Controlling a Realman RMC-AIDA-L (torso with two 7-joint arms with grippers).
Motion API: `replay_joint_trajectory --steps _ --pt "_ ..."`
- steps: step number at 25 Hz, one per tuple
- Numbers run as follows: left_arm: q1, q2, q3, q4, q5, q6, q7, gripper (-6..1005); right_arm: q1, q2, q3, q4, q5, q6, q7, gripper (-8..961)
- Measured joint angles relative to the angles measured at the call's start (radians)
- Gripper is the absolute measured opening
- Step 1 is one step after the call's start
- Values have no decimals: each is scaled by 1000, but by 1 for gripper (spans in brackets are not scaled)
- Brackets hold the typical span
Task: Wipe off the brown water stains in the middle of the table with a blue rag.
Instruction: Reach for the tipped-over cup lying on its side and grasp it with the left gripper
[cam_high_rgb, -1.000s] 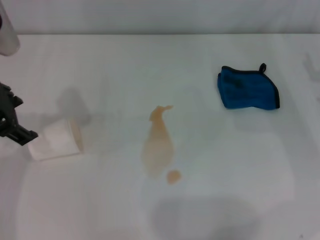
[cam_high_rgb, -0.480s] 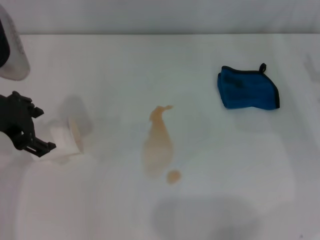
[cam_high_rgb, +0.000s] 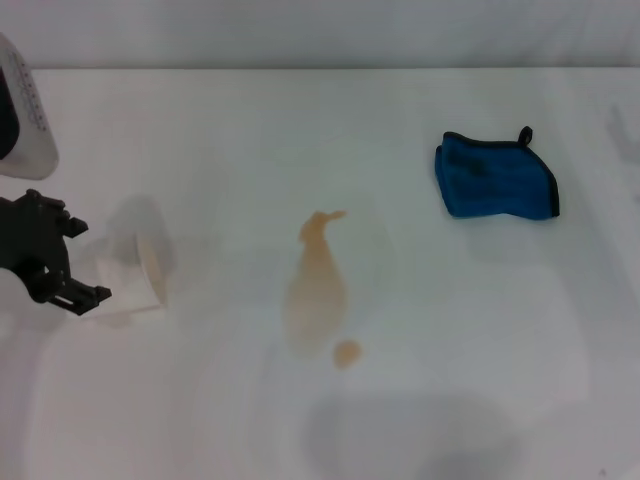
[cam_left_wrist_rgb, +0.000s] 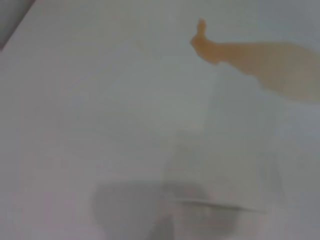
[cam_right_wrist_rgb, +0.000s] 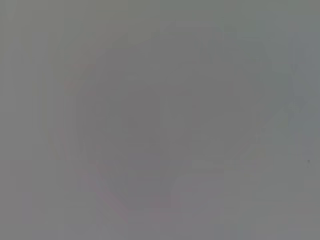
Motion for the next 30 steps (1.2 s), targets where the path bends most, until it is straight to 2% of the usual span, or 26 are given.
replay_joint_trajectory --steps 13,30 --pt "-52 0 1 -136 -43 -52 70 854 3 2 0 -6 21 0 0 782" --pt "-51 1 2 -141 -10 -65 73 846 3 3 0 -4 23 0 0 782"
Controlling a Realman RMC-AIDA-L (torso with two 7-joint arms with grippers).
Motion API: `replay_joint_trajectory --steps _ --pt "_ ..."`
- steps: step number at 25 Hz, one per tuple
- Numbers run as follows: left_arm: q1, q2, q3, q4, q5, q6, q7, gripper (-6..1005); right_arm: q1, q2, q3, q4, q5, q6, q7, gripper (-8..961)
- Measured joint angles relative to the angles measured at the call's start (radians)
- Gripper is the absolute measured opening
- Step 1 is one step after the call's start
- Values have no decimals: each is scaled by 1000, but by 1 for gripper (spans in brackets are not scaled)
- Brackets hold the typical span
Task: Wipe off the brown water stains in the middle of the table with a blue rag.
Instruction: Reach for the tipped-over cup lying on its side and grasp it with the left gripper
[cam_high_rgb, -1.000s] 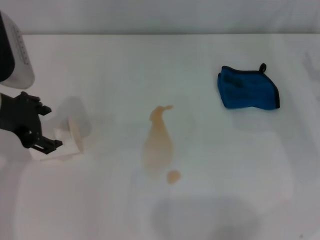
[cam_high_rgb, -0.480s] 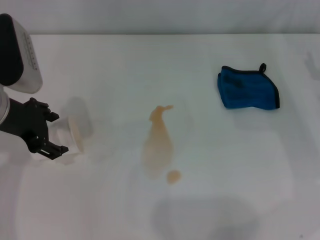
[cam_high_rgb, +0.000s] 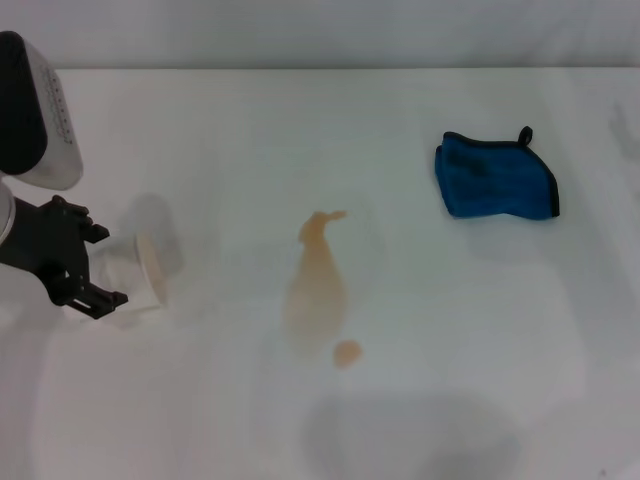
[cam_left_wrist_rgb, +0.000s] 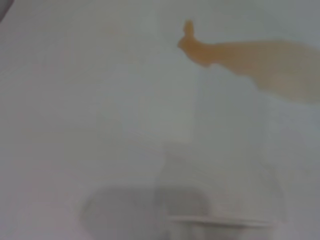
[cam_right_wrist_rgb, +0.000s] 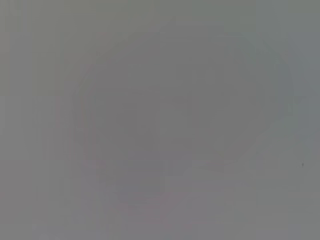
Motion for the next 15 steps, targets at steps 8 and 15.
replay_joint_trajectory --steps 8,15 --pt "0 -1 2 -14 -1 -16 0 841 0 0 0 0 0 0 0 782" --pt "-11 -3 28 -67 0 -54 0 838 0 0 0 -1 0 0 0 782"
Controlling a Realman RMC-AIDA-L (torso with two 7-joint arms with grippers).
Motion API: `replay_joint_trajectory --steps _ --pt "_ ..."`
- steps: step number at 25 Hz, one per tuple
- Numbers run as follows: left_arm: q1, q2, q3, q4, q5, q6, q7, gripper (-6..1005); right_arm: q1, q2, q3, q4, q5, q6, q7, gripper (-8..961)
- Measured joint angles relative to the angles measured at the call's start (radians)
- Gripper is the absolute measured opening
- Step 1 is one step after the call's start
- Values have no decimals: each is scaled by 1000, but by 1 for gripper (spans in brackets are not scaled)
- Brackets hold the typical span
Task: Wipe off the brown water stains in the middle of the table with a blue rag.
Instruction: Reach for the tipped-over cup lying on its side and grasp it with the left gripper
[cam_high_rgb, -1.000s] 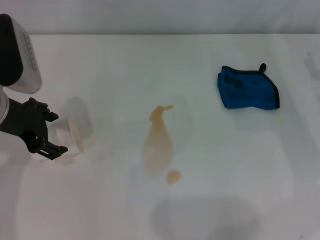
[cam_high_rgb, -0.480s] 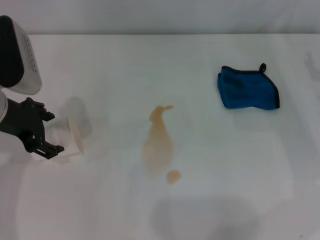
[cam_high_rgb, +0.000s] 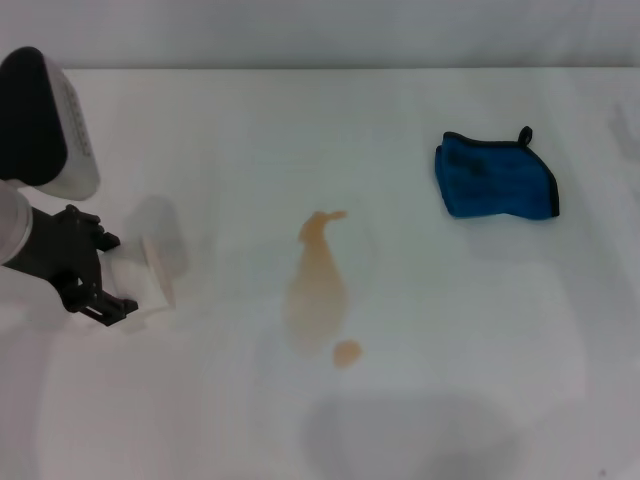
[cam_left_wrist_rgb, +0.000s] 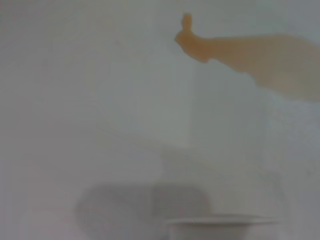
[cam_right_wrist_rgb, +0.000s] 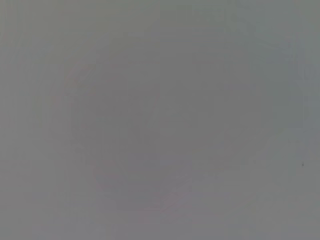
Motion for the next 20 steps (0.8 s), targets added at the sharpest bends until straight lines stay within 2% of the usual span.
replay_joint_trajectory --steps 11,20 --pt "-13 0 15 -49 1 -53 -1 832 0 0 0 -1 0 0 0 782" --pt "-15 -4 15 -46 -5 -53 -6 828 0 -1 0 3 0 0 0 782"
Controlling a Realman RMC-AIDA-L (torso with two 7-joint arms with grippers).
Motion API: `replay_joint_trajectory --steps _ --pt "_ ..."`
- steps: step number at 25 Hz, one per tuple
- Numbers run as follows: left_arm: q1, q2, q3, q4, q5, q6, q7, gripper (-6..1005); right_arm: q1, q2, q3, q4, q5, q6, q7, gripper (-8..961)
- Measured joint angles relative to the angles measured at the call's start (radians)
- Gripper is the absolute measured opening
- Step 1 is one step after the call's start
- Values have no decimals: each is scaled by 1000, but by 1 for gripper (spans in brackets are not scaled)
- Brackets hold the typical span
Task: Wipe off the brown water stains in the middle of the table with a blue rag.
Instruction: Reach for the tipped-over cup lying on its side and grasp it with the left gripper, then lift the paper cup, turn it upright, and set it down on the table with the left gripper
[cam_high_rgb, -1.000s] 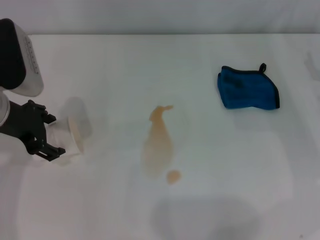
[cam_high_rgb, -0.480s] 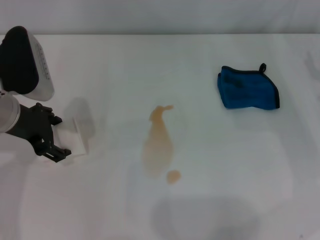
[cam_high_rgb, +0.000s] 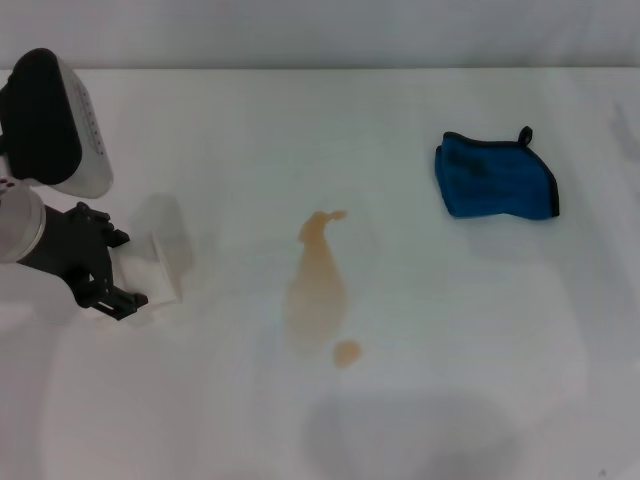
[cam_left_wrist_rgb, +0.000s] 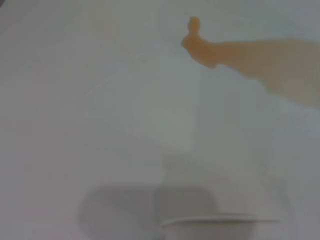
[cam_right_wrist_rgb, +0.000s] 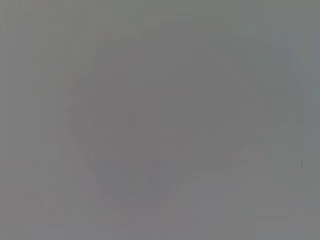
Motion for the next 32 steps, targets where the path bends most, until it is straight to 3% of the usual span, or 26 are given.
replay_joint_trajectory --steps 12,17,26,31,32 --pt "-1 -2 3 5 -1 3 -42 783 -1 0 0 0 0 0 0 781" --pt "18 -3 0 58 -5 1 -54 762 -2 1 0 3 0 0 0 781" --pt "105 -3 -12 197 -120 -34 -60 675 -1 1 0 2 0 0 0 781" --pt "169 -3 -11 241 -211 -108 -60 636 0 1 0 -1 0 0 0 781" --pt "209 -3 -12 247 -291 -171 -55 629 0 1 0 -1 0 0 0 781"
